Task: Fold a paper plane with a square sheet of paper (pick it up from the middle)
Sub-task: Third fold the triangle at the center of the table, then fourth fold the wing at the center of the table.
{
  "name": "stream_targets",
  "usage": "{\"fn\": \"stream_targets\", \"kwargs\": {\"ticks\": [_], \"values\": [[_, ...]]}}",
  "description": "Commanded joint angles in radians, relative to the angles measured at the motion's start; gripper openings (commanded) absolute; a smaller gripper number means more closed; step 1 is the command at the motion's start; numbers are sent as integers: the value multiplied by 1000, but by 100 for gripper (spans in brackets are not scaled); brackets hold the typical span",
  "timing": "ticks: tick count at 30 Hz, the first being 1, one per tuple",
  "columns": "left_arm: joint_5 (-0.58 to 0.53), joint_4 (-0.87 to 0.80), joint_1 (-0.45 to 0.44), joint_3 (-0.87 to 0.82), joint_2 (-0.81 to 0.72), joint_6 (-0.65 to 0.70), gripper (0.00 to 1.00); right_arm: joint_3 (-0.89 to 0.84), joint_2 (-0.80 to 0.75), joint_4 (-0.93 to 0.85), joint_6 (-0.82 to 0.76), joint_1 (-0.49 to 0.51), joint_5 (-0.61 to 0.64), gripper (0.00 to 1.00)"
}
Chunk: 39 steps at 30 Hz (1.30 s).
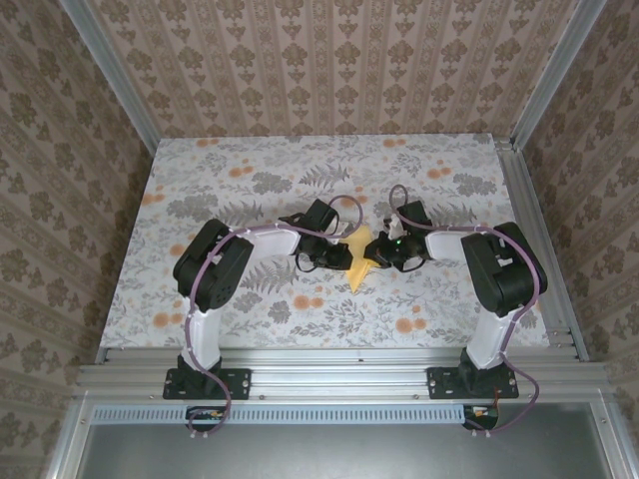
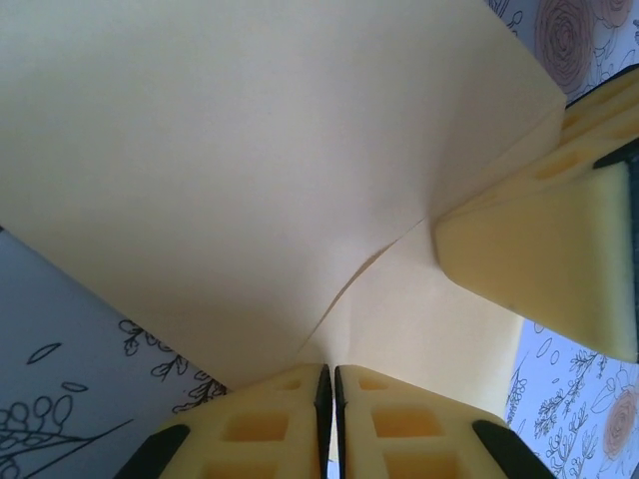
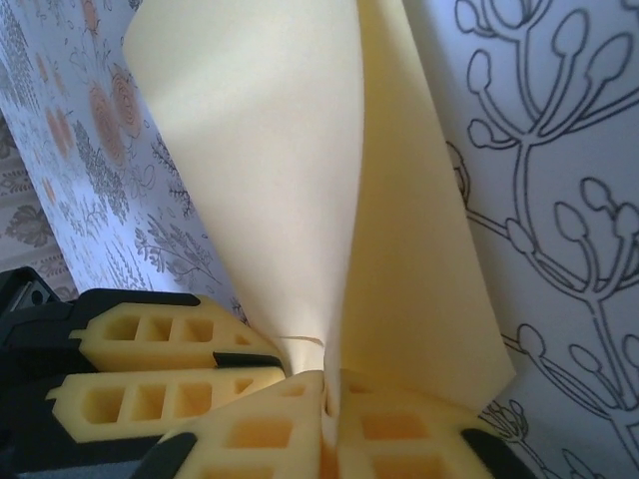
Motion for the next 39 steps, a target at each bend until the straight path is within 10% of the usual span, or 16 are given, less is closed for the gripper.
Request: {"fn": "stream_targets", "kwargs": {"ticks": [1, 13, 30, 39], "values": [[-28, -95, 13, -35, -25, -8, 17, 19, -5, 6, -4, 8, -12, 7], [-20, -82, 25, -46, -61, -17, 19, 26, -19, -29, -34, 21, 5, 4], [-60, -125, 1, -7, 22, 21, 16, 41, -96, -178, -133, 26, 65, 27], [-73, -136, -4, 3, 36, 29, 15, 44, -99, -175, -138, 24, 58, 17]]}}
